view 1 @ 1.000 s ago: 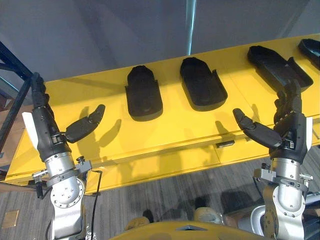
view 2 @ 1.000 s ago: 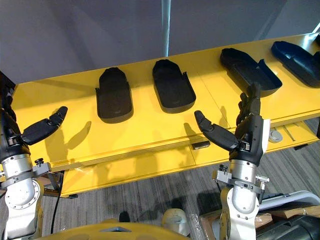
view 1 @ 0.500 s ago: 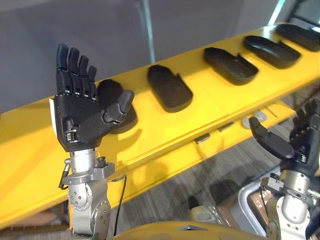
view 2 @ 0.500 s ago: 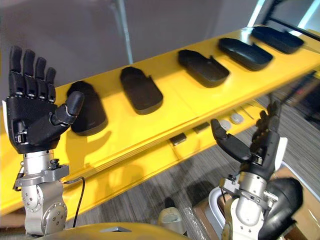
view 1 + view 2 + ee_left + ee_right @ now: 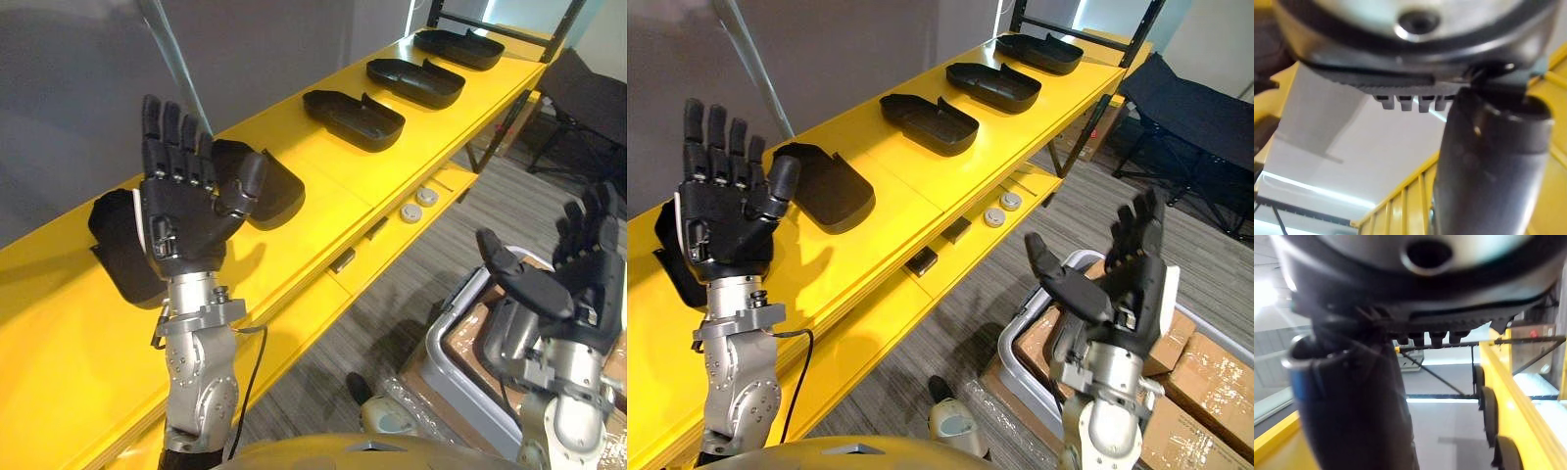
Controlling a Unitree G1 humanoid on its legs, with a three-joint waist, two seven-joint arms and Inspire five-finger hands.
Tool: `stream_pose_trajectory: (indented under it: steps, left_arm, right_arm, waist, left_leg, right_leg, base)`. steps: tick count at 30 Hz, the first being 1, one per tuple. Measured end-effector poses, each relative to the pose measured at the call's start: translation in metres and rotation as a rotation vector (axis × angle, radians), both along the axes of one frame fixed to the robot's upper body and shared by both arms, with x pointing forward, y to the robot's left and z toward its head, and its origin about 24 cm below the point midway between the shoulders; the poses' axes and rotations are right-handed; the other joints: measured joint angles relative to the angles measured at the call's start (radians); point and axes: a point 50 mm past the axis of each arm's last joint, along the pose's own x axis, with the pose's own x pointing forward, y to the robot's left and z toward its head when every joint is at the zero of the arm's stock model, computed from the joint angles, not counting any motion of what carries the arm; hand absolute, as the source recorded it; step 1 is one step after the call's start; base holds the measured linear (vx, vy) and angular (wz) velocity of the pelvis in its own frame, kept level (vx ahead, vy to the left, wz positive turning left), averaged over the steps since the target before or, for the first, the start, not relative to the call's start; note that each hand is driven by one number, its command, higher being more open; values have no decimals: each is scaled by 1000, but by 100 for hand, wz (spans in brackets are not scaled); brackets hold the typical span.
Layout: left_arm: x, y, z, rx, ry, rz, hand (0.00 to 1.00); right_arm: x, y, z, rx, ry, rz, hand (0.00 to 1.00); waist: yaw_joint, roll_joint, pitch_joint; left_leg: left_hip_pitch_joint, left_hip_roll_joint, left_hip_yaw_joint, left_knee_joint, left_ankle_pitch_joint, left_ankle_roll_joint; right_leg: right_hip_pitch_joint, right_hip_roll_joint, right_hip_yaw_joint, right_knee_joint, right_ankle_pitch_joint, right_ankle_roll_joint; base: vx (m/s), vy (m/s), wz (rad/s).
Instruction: Walk over and take three plastic housings, then place them on the shelf
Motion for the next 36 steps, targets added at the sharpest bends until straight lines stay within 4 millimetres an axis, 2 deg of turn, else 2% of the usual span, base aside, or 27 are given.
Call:
stream_pose_trajectory:
  steps: [1, 2, 3, 7, 11, 12, 13, 14, 15, 16, 17, 19, 20, 21, 22, 23, 24, 25, 27, 28, 29, 31, 32, 33, 34, 35, 36]
  left_arm:
    - [-2, 1, -2, 13, 7, -6, 100]
    - [-3, 1, -1, 27, -3, -19, 100]
    - [-4, 0, -1, 34, -7, -27, 100]
    - [-5, -2, 1, 36, -57, -102, 100]
    - [-11, -13, 13, 0, -156, -224, 100]
    - [-15, -15, 17, 7, -176, -231, 100]
    - [-18, -16, 21, 22, -188, -227, 100]
    - [-18, -16, 22, 39, -192, -212, 100]
    - [-17, -18, 24, 69, -189, -211, 100]
    - [-16, -18, 23, 88, -185, -215, 100]
    - [-16, -17, 23, 97, -180, -218, 100]
    - [-15, -12, 22, 106, -169, -212, 100]
    - [-13, -6, 19, 92, -156, -208, 100]
    - [-11, -4, 15, 77, -147, -227, 100]
    - [-9, -3, 9, 27, -127, -286, 100]
    - [-8, -6, 2, -10, -106, -361, 100]
    - [-8, -9, -2, -25, -91, -407, 100]
    - [-6, -20, -10, -76, -59, -491, 100]
    - [-5, -34, -16, -110, -32, -570, 100]
    - [-4, -44, -19, -117, -9, -620, 100]
    - [-2, -55, -26, -132, 34, -671, 100]
    - [-3, -65, -37, -111, 102, -704, 100]
    - [-5, -67, -40, -103, 118, -709, 100]
    - [-7, -70, -44, -68, 141, -706, 100]
    - [-10, -70, -47, -49, 166, -693, 100]
    - [-11, -70, -49, -41, 179, -683, 100]
    - [-10, -69, -53, -47, 212, -652, 100]
  right_arm:
    - [2, 1, 2, 1, -13, 8, 100]
    - [4, 2, 2, 24, -19, 6, 100]
    - [5, 4, 1, 42, -22, 10, 100]
    - [0, 9, -9, 138, 7, 2, 100]
    - [-16, 18, -27, 238, 85, -38, 100]
    - [-17, 24, -29, 246, 98, -3, 100]
    - [-14, 29, -28, 239, 89, 49, 100]
    - [-11, 32, -25, 236, 72, 72, 100]
    - [-7, 35, -20, 233, 35, 99, 100]
    - [-2, 37, -16, 226, 12, 116, 100]
    - [3, 39, -12, 214, -7, 136, 100]
    - [14, 45, -6, 176, -32, 177, 100]
    - [22, 51, -6, 152, -33, 207, 100]
    - [25, 54, -7, 146, -29, 218, 100]
    - [29, 58, -10, 133, -9, 227, 100]
    - [30, 61, -15, 135, 20, 235, 100]
    - [31, 61, -19, 121, 42, 232, 100]
    - [33, 59, -23, 96, 79, 225, 100]
    - [38, 56, -25, 59, 103, 240, 100]
    - [40, 50, -28, 31, 135, 241, 100]
    - [39, 43, -31, 9, 172, 232, 100]
    - [27, 31, -41, -7, 243, 193, 100]
    - [23, 27, -43, -10, 259, 176, 100]
    - [19, 19, -45, 3, 276, 155, 100]
    - [16, 14, -46, 36, 283, 147, 100]
    - [14, 13, -48, 45, 289, 142, 100]
    - [9, 11, -52, 45, 323, 133, 100]
  waist:
    - [10, 20, -3]
    - [24, 28, 1]
    - [33, 25, 4]
    - [33, -15, 29]
    - [35, -34, 43]
    - [36, -45, 48]
    - [41, -42, 50]
    - [46, -29, 57]
    - [45, -29, 56]
    - [47, -28, 56]
    - [52, -28, 56]
    - [60, -27, 56]
    - [65, -32, 53]
    - [67, -35, 51]
    - [77, -47, 44]
    - [92, -78, 27]
    - [93, -77, 25]
    - [108, -57, 22]
    - [110, -41, 24]
    - [86, -20, 37]
    - [58, -1, 49]
    - [29, -8, 62]
    - [29, -8, 61]
    - [36, 3, 61]
    - [35, 18, 56]
    - [35, 25, 52]
    - [34, 46, 55]
  left_leg:
    - [2, 2, -10, -27, -36, -3]
    - [-1, -5, -11, -60, -55, -43]
    - [-6, -17, -9, -60, -50, -43]
    - [-19, -61, -12, -40, -39, -36]
    - [-34, -67, 24, 29, -67, -36]
    - [-31, -65, 72, 33, -71, -30]
    - [-37, -41, 134, 20, -56, -15]
    - [-43, -23, 167, 12, -45, -13]
    - [-56, -5, 196, 4, -23, -11]
    - [-51, 4, 210, -10, -5, -13]
    - [-49, 17, 221, -15, 8, -16]
    - [-50, 55, 240, -9, 25, -39]
    - [-50, 83, 249, -4, 36, -58]
    - [-49, 98, 252, -3, 42, -70]
    - [-50, 128, 263, -3, 58, -100]
    - [-55, 144, 267, 3, 71, -134]
    - [-64, 166, 256, 3, 79, -144]
    - [-69, 200, 236, -34, 110, -138]
    - [-79, 235, 246, -73, 147, -144]
    - [-85, 264, 245, -72, 150, -142]
    - [-80, 280, 240, -69, 176, -110]
    - [-63, 275, 220, -42, 211, -53]
    - [-56, 261, 195, -39, 193, -53]
    - [-37, 206, 140, -43, 157, -42]
    - [-28, 170, 126, -47, 110, 4]
    - [-27, 155, 107, -58, 90, 17]
    - [-9, 109, 53, -126, 29, 11]
  right_leg:
    - [-16, 5, -9, 4, 2, 3]
    - [-40, -1, -11, 20, 4, 6]
    - [-48, -10, -8, 29, 4, 6]
    - [-72, -44, -8, 74, -1, 1]
    - [-104, -34, -7, 104, 39, 29]
    - [-118, -29, -28, 97, 84, 20]
    - [-115, -21, -46, 4, 206, -12]
    - [-128, -18, -77, 25, 204, -27]
    - [-181, -5, -168, 229, 38, -68]
    - [-205, -11, -209, 382, -60, -74]
    - [-213, -29, -244, 507, -129, -101]
    - [-206, -116, -315, 731, -201, -141]
    - [-188, -178, -346, 788, -206, -146]
    - [-173, -208, -356, 792, -205, -145]
    - [-145, -259, -373, 753, -189, -132]
    - [-111, -283, -370, 630, -102, -100]
    - [-87, -254, -377, 586, -137, -47]
    - [-64, -215, -411, 472, -171, -11]
    - [-46, -177, -461, 321, -197, 30]
    - [-44, -142, -463, 274, -203, 38]
    - [-42, -118, -452, 274, -201, 26]
    - [-17, -112, -425, 278, -211, 8]
    - [-17, -113, -409, 280, -213, 4]
    - [-26, -113, -369, 280, -219, -9]
    - [-42, -101, -333, 279, -217, -13]
    - [-53, -100, -323, 278, -215, -13]
    - [-79, -95, -304, 252, -191, -2]
  base:
    - [-175, 134, 9]
    - [-153, 106, 7]
    - [-150, 87, 3]
    - [-95, 64, -1]
    - [-80, 52, -50]
    - [-161, 0, -113]
    - [-183, -12, -127]
    - [-186, -31, -115]
    - [-134, -13, -76]
    - [-105, -23, -59]
    - [-74, -66, -35]
    - [-71, -173, -41]
    - [-53, -258, -43]
    - [-52, -367, -46]
    - [-32, -361, -55]
    - [-30, -379, -56]
    - [-36, -397, -77]
    - [-27, -409, -103]
    - [-24, -403, -113]
    - [-46, -339, -69]
    - [-52, -297, -50]
    - [-32, -191, -32]
    - [-46, -85, -72]
    - [-100, 17, -98]
    - [-98, 45, -101]
    - [-144, 80, -104]
    - [-126, 105, -77]
